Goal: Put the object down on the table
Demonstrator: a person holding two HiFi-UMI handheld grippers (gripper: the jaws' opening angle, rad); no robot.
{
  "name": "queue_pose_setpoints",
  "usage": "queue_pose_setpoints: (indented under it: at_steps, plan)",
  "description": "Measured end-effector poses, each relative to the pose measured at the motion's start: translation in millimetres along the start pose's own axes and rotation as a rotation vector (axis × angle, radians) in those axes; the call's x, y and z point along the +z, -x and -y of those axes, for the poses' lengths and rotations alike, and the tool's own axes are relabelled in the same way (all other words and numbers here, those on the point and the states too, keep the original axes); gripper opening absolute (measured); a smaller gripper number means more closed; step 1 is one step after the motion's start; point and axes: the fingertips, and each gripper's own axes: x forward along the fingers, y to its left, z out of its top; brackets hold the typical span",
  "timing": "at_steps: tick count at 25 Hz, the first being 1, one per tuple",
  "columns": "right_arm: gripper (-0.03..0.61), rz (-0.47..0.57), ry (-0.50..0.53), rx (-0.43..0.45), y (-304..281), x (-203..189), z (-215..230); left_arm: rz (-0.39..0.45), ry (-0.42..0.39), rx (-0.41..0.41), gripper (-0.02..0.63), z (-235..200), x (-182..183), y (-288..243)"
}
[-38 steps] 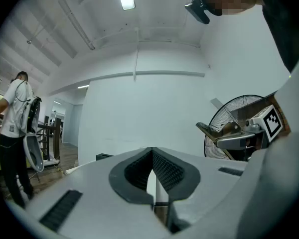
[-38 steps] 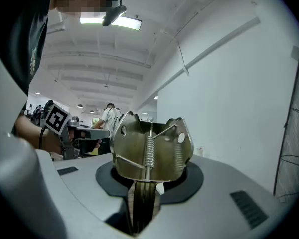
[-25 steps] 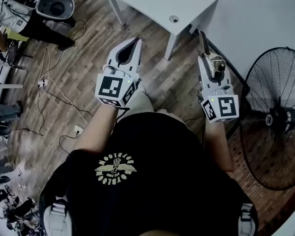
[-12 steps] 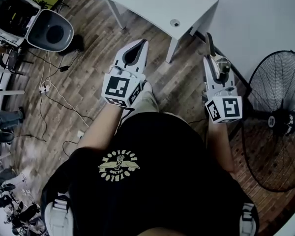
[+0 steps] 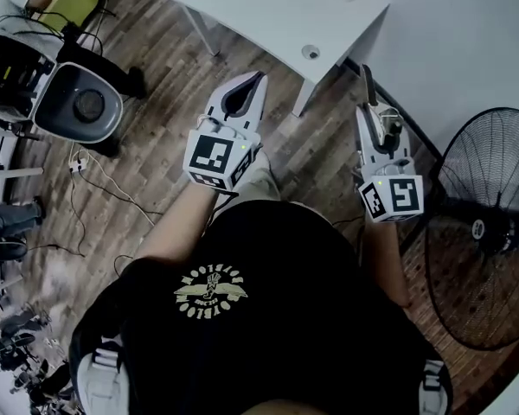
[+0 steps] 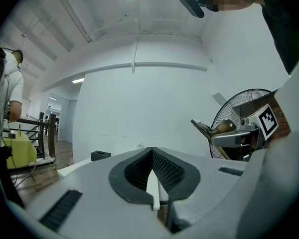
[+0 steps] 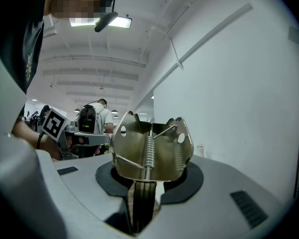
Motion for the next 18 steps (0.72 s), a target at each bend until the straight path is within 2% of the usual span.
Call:
queue_pose_setpoints:
  at_steps: [7,18]
  plan:
    - [0.109,-0.025,-0.010,0.024,-32,-19,11,-0.037,0.006,0.003,0.006,-21,-16,-26]
    - [0.109,-0.056,-0.026,0.043,-94,-11,19,-0.063,0.032,0.004,0.006,-68,-16,-62]
